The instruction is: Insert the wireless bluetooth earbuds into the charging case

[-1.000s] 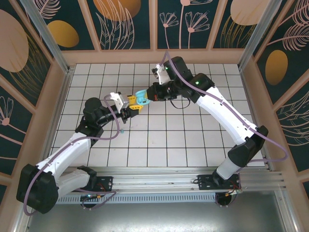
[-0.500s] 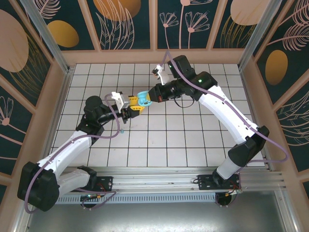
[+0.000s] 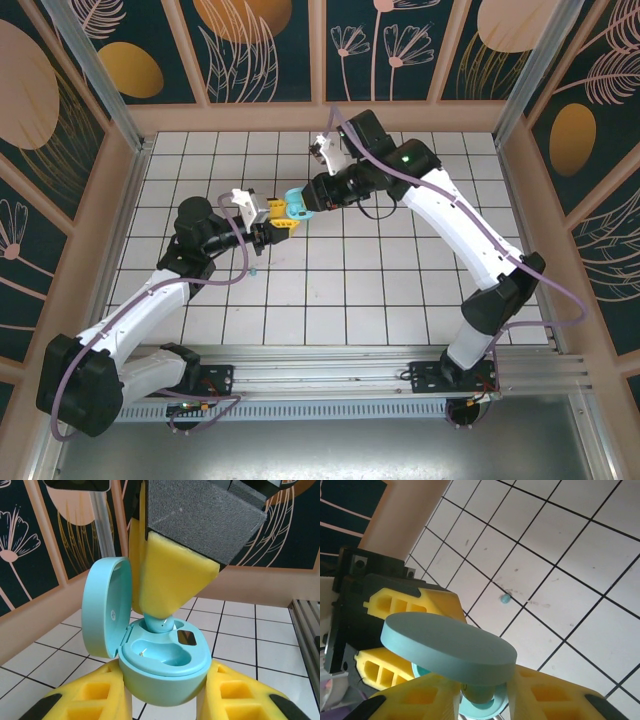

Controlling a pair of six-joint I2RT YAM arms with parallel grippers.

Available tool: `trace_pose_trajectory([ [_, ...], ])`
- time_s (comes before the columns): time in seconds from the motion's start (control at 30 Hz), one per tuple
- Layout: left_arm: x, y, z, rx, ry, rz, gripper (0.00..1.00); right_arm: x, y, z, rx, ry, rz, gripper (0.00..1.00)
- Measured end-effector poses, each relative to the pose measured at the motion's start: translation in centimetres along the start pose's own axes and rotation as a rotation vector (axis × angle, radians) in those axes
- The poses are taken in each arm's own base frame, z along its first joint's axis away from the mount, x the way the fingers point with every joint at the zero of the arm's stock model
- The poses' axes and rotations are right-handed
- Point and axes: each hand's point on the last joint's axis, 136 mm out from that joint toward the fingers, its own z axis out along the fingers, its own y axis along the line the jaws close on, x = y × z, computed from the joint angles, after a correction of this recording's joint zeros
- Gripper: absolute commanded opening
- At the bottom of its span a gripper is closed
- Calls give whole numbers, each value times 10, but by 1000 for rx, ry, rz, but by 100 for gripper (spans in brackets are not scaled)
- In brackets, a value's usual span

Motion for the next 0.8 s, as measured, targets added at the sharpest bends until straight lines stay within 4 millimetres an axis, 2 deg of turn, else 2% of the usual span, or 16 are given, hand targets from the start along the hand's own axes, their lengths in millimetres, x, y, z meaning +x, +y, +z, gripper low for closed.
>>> trace_pose_trajectory([
  [0.27,0,-1,0,2,0,1,21,-11,-5,-3,86,-26,-7,40],
  [0.53,0,0,0,-3,0,1,21,-12,-8,-5,123,-37,13,41],
  [0.8,0,1,0,-4,0,2,20,-10,-2,-3,116,-33,26,39],
])
